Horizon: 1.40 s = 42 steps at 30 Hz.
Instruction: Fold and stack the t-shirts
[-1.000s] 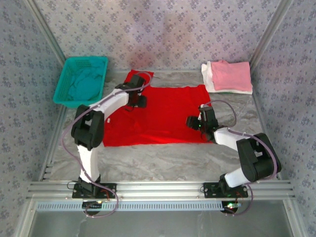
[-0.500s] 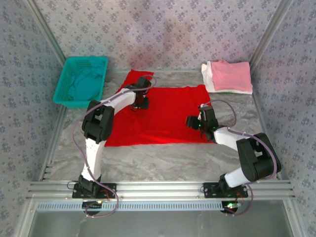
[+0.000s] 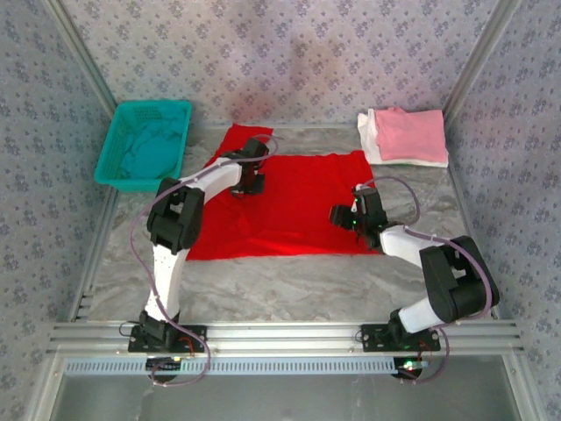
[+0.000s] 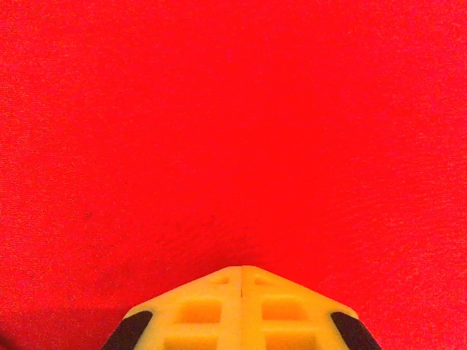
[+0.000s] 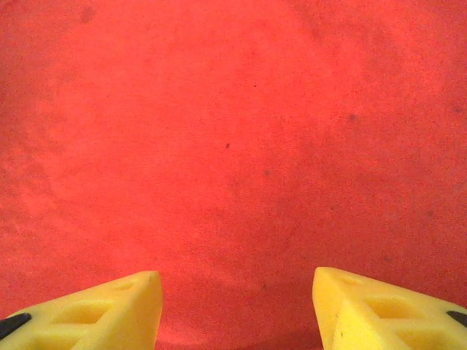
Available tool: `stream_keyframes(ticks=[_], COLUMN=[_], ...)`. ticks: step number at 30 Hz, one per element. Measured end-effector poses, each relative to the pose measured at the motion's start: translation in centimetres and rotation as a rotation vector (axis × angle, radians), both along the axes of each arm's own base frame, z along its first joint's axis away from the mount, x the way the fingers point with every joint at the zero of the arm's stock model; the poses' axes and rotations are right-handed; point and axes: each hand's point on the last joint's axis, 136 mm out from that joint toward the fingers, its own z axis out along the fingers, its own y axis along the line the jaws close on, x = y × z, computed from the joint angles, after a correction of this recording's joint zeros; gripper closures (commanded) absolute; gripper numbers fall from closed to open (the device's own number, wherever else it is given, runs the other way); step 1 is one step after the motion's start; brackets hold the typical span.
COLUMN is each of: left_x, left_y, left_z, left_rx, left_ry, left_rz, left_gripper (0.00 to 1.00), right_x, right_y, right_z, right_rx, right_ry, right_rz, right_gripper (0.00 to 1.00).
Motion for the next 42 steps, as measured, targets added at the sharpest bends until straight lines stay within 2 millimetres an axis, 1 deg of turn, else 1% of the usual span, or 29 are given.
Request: stream_keyframes(ticks=[4,11,16,18,19,21,24,32,35,37,42], left_x=[0.1,-0.2,-0.4,-0.3,-0.3,-0.3,-0.1,0.3,0.2,0.1,-0.2], left_y=[-0.1,-1.3,-2.2,-2.5,-2.5,-2.5,-1.9,0.6,0.7,0.8,1.0], left_z=[0.3,2.5,3.1,3.4,3.5,3.5,3.3,2.6,1.9,1.3,0.8], left_rx=[0.011,-0.003,-0.007,-0.007,-0.010,-0.009,-0.002,0.028,0.036,0.043,0.054], left_ry=[-0.015,-0.057,-0.067,-0.075,-0.077,-0.080,-0.082,-0.065,-0.050,-0.038,-0.029], left_rz=[-0.001,-0.022,-0.039,-0.042,-0.035,-0.029,-0.002,0.057,0.060,0.059,0.061], left_gripper=[1.00,1.00,1.00,0.80,0.75,0.61,0.58,0.58,0.59,0.62,0.67], right_x=[0.0,0.0,0.0,0.0,0.0,0.0,0.0,0.2,0.1,0.1,0.1], right_y=[0.0,0.0,0.0,0.0,0.0,0.1,0.0,0.2,0.2,0.2,0.3], right_z=[0.0,0.0,0.0,0.0,0.0,0.0,0.0,-0.1,-0.2,-0.2,-0.3], right_rx=[0.000,0.001,0.001,0.002,0.001,0.002,0.002,0.008,0.008,0.008,0.012], right_ry=[0.001,0.002,0.002,0.002,0.002,0.002,0.003,0.008,0.013,0.015,0.018], right_rz=[0.000,0.002,0.002,0.002,0.002,0.003,0.003,0.004,0.005,0.006,0.010], right_gripper=[0.41,0.41,0.41,0.41,0.41,0.41,0.41,0.40,0.40,0.40,0.40])
